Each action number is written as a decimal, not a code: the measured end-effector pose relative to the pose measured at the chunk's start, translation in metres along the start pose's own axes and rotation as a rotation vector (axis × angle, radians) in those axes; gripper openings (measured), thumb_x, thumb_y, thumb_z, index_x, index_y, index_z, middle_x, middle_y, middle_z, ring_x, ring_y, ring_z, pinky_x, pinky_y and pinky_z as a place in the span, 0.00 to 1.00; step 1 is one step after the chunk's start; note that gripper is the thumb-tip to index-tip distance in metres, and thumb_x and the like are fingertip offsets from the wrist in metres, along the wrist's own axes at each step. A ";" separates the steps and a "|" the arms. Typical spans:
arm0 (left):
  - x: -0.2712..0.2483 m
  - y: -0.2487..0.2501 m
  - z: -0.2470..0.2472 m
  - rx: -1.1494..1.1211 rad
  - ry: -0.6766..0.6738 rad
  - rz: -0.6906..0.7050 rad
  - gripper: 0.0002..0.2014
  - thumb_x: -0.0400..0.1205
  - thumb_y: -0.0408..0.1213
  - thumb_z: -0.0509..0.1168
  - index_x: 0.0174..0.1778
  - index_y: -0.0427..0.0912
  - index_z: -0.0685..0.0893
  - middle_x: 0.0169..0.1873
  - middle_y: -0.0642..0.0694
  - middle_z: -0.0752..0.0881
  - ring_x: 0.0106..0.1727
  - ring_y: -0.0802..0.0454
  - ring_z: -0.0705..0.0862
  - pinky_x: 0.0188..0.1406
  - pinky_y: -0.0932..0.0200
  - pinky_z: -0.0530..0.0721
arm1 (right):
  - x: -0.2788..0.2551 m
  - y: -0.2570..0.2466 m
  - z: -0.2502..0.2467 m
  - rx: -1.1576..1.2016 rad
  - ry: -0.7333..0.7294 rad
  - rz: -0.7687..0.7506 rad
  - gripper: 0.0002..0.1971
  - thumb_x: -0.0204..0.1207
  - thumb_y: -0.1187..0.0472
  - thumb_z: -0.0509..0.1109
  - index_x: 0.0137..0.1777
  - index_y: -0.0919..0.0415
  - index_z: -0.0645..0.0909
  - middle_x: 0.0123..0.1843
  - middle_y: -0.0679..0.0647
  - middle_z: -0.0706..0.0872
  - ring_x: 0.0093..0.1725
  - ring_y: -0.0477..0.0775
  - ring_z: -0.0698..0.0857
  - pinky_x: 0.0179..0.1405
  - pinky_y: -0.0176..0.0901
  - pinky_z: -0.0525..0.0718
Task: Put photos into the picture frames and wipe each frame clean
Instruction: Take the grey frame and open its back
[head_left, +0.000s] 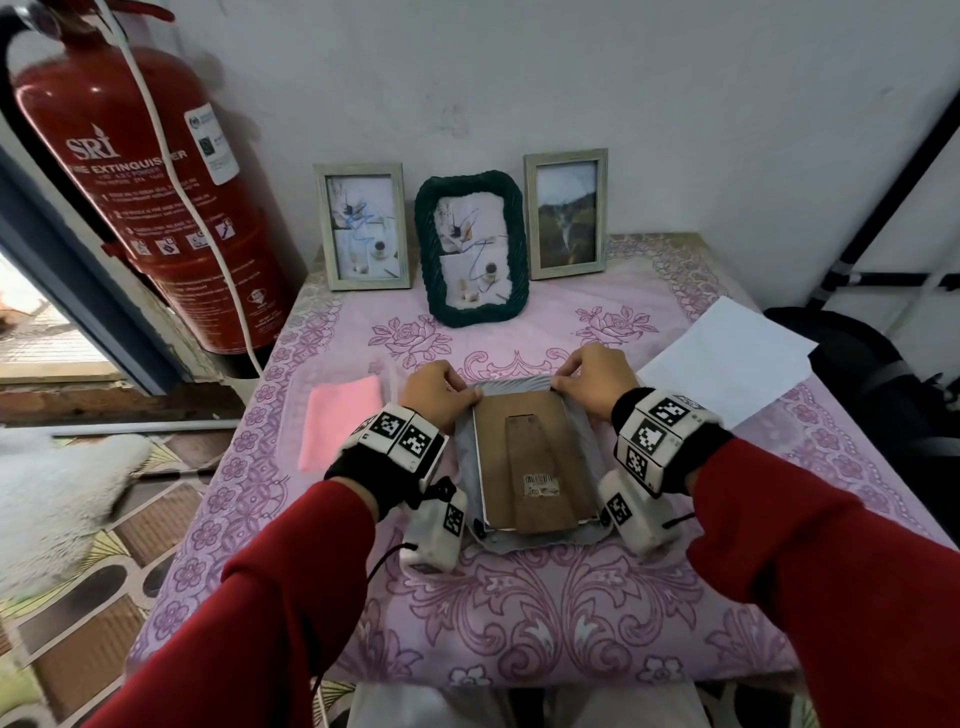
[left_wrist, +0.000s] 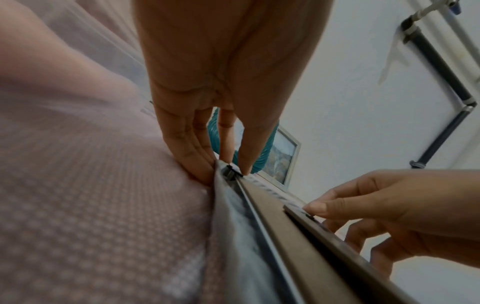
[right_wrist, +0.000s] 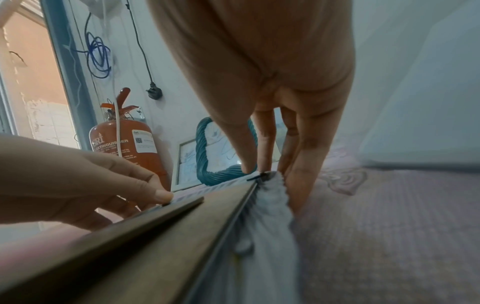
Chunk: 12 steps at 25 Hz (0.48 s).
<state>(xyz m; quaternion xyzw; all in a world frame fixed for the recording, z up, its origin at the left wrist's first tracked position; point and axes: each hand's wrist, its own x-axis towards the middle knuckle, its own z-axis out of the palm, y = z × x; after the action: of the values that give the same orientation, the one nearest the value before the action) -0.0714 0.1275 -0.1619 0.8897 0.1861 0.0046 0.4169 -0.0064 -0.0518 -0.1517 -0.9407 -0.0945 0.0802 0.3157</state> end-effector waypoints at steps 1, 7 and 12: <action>0.001 -0.002 -0.001 0.009 0.008 0.003 0.16 0.76 0.38 0.72 0.29 0.45 0.71 0.31 0.45 0.81 0.36 0.47 0.80 0.36 0.57 0.80 | 0.001 0.000 0.001 0.019 -0.001 0.012 0.07 0.73 0.62 0.73 0.45 0.66 0.88 0.51 0.63 0.90 0.56 0.59 0.85 0.52 0.41 0.79; 0.002 -0.010 -0.003 -0.045 0.007 0.007 0.16 0.75 0.38 0.73 0.29 0.44 0.71 0.25 0.47 0.79 0.25 0.55 0.76 0.17 0.72 0.73 | 0.005 0.000 0.005 0.070 -0.050 0.056 0.06 0.70 0.58 0.77 0.39 0.61 0.86 0.47 0.58 0.89 0.50 0.58 0.87 0.42 0.38 0.78; 0.004 -0.013 -0.003 -0.038 0.004 -0.007 0.14 0.75 0.36 0.73 0.29 0.45 0.74 0.28 0.46 0.79 0.30 0.53 0.78 0.22 0.69 0.76 | 0.005 0.000 0.003 0.126 -0.104 0.116 0.06 0.68 0.61 0.79 0.41 0.60 0.84 0.35 0.54 0.85 0.26 0.57 0.83 0.17 0.41 0.82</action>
<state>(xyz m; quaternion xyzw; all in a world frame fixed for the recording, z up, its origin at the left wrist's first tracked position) -0.0724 0.1386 -0.1697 0.8809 0.1899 0.0084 0.4335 -0.0022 -0.0485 -0.1545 -0.9176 -0.0509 0.1527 0.3635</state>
